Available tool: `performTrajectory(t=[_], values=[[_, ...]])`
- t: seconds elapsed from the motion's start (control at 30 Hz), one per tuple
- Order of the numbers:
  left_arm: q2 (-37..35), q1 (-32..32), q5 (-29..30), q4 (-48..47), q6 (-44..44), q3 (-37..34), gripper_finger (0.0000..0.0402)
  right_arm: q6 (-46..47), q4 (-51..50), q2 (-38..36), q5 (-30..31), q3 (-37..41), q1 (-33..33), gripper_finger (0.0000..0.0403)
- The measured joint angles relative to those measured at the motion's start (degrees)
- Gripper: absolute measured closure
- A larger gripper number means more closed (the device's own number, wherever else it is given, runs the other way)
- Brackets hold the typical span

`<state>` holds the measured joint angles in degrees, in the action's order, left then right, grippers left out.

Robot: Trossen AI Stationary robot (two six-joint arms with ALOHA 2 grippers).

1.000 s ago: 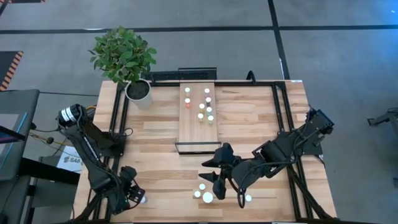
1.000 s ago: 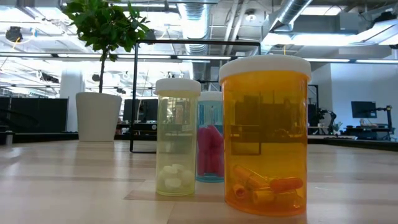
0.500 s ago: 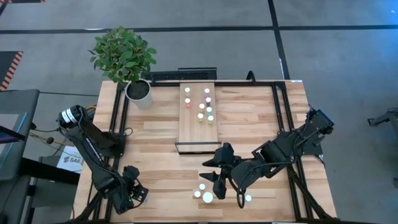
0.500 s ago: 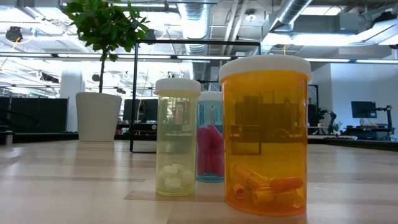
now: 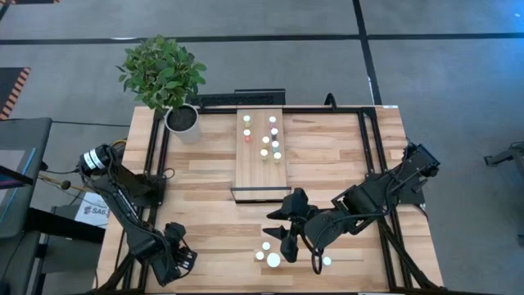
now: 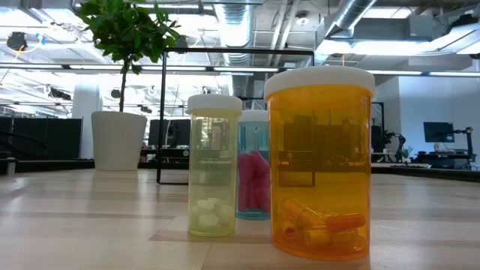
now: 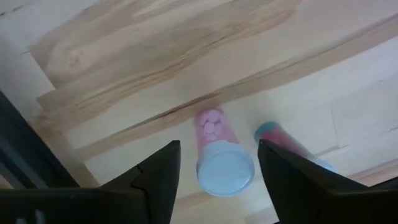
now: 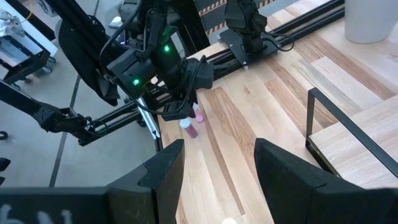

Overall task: Pick and place medicine bottles onto shelf by color
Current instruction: Put the pink pill bottle on the shelf

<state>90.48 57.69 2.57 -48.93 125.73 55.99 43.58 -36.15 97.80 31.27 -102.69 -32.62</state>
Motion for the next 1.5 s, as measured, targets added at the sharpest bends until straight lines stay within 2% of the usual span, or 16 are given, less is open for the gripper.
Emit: performTrajectory(t=[0.37, 0.5, 0.63, 0.77, 0.93, 1.2, 1.37, 1.5], values=[[0.0, -0.15, -0.79, 0.01, 0.05, 0.0, 0.0301, 0.02, -0.06, 0.0, 0.0, 0.0, 0.02, 0.0186], [-0.02, -1.42, -1.98, -0.12, -0.83, 0.11, 0.0307, 0.0, -0.1, 0.0, 0.0, 0.0, 0.02, 0.0186], [-0.02, -4.57, -3.37, -2.78, -6.04, 1.6, 0.0297, -0.02, -0.57, 0.0, -0.45, 0.0, 0.02, 0.0186], [-0.02, -9.15, -3.29, -7.56, -13.9, 3.93, 0.0292, -0.07, -3.23, -0.42, -1.75, 0.02, 0.4, 0.0186], [-1.9, -15.06, -1.42, -9.19, -24.38, 5.97, 0.0291, -0.09, -7.19, -2.3, -2.44, 0.09, 0.4, 0.0186], [-11.16, -25.89, 2.51, -17.32, -36.09, 8.65, 0.0291, -3.47, -11.88, -7.81, -2.91, 0.0, 0.52, 0.0186], [-15.93, -35.42, 5.77, -22.7, -44.18, 12.36, 0.0295, -9.22, -13.39, -8.57, -2.64, 0.0, 1.27, 0.0186], [-16.47, -45.09, 7.8, -24.74, -54.42, 16.72, 0.0296, -13.62, -13.64, -8.59, -2.56, 0.0, 3.47, 0.0186]])
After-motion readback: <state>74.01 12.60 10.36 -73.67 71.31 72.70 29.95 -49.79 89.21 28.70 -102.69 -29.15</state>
